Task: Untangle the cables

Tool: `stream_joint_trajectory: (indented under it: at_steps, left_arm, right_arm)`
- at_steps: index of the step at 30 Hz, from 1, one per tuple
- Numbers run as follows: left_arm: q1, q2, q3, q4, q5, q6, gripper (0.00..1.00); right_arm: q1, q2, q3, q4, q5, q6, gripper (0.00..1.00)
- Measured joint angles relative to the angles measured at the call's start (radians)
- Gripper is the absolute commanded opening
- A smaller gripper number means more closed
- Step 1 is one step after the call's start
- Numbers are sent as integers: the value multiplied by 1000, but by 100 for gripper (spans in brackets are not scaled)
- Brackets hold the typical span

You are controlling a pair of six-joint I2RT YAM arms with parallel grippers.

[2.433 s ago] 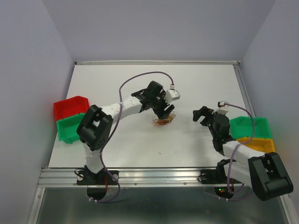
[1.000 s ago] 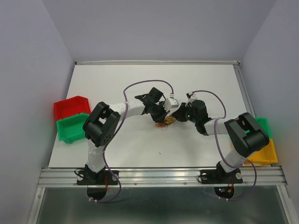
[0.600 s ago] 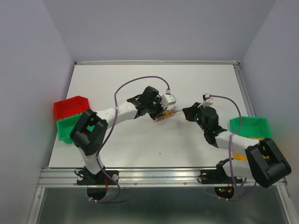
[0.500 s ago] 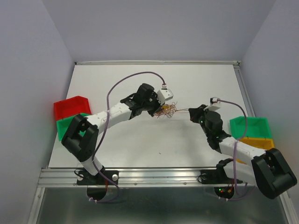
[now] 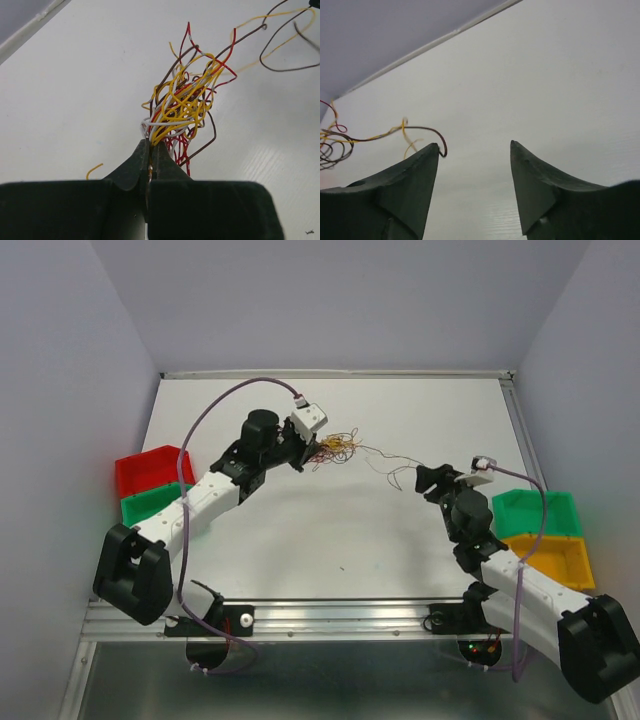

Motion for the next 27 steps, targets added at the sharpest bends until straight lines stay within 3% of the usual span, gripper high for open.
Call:
stream_joint_trajectory:
  at_steps: [3,10,15,20,23,27]
  left_arm:
    - [14,-9,0,2,58,22,0]
    - [-76,42,5,-47,146,88,0]
    - [-94,92,11,-90,207,103,0]
    - [-92,105,24,-116,255,107,0]
    - [-92,117,50,-131,308,117,2]
    - [-92,118,58,-150,370,141,6]
  right_arm:
    - [-17,16,-18,23,-117,-73,84]
    - [-19,181,-45,248,-597,-187,86]
    - [-12,347,-45,487,-822,-196,80]
    - [-5,494,-45,616,-926,-158,73]
    - [12,571,-41,644,-933,-139,59]
    - [36,642,-39,660,-900,-113,57]
